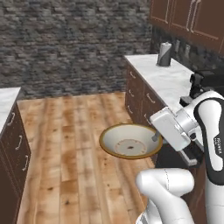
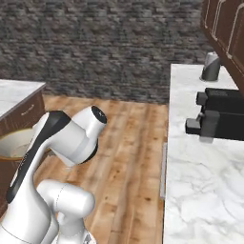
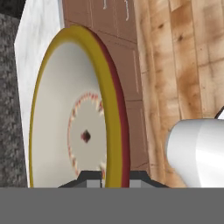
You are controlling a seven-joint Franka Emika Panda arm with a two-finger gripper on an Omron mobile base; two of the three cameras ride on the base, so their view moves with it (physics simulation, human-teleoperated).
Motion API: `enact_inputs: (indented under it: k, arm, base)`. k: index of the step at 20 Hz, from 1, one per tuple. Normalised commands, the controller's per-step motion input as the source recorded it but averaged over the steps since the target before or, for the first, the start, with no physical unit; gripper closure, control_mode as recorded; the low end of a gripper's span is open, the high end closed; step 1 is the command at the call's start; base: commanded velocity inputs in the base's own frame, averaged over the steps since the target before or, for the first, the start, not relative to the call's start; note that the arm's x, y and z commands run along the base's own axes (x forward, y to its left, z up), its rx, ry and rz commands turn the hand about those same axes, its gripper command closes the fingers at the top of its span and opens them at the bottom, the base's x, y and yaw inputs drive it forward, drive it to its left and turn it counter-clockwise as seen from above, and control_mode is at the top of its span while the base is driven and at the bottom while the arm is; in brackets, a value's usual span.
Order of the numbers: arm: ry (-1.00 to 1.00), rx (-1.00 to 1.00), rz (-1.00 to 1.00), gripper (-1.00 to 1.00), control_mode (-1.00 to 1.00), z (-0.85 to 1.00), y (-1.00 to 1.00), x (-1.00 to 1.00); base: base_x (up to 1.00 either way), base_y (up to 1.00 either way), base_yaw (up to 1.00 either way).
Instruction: Pick the cup and bowl from the counter and place them on the counter next to the sink.
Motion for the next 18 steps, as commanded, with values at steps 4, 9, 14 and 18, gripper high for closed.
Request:
enact_inputs:
  k: [4, 9, 14, 18]
  arm:
    - [0.0, 0.0, 0.0, 1.0, 1.0, 0.0, 0.0, 0.0]
    - [0.0, 0.0, 0.0, 1.0, 1.0, 0.0, 0.0, 0.0]
    - [0.0, 0.0, 0.0, 1.0, 1.0, 0.0, 0.0, 0.0]
    - [0.0, 0.0, 0.0, 1.0, 1.0, 0.0, 0.0, 0.0]
  base:
    - [0.98, -0.01, 0.0]
    - [0.38, 0.0, 0.32]
    - [0.0, 0.0, 0.75]
    - [0.0, 0.0, 0.87]
